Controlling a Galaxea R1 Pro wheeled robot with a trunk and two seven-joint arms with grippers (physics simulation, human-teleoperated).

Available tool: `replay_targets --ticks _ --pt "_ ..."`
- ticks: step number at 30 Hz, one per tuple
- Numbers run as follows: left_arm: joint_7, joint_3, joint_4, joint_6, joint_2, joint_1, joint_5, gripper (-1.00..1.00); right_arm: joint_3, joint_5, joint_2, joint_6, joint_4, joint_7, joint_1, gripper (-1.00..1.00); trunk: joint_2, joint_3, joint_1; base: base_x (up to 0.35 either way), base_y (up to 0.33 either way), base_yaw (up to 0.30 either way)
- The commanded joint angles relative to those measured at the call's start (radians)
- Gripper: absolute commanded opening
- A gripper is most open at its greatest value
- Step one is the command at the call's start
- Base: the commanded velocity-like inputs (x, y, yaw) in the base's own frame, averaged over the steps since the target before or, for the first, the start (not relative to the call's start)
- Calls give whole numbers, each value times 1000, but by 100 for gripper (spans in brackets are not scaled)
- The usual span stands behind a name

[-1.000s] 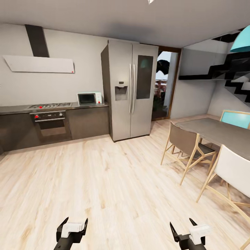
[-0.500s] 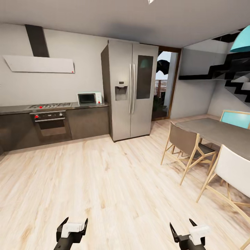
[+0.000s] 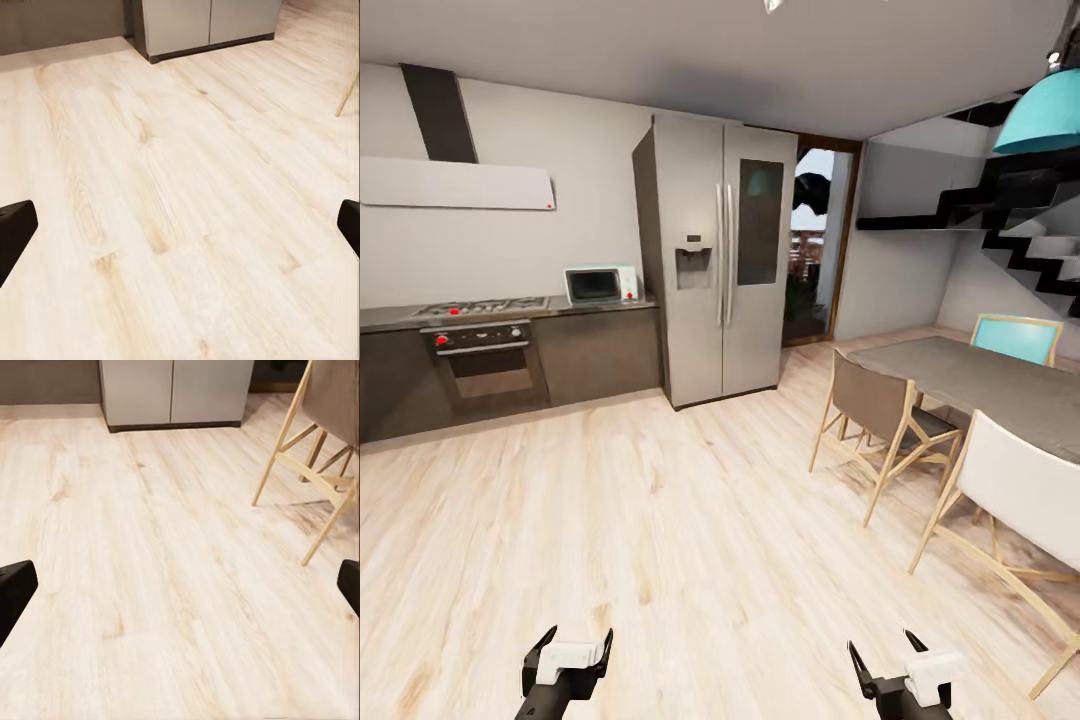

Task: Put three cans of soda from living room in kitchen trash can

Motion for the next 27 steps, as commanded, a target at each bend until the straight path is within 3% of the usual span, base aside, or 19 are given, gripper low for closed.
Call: replay_targets --ticks 1,20,27 --pt "0 0 0 0 0 0 0 100 0 0 0 0 0 0 0 100 0 0 0 0 0 -236" --pt "0 0 -2 1 0 0 1 100 -2 -1 0 1 5 -2 -1 100 0 0 0 0 26 -247" --pt "-3 0 -1 2 0 0 1 100 0 0 0 1 21 0 -1 100 0 0 0 0 239 -179"
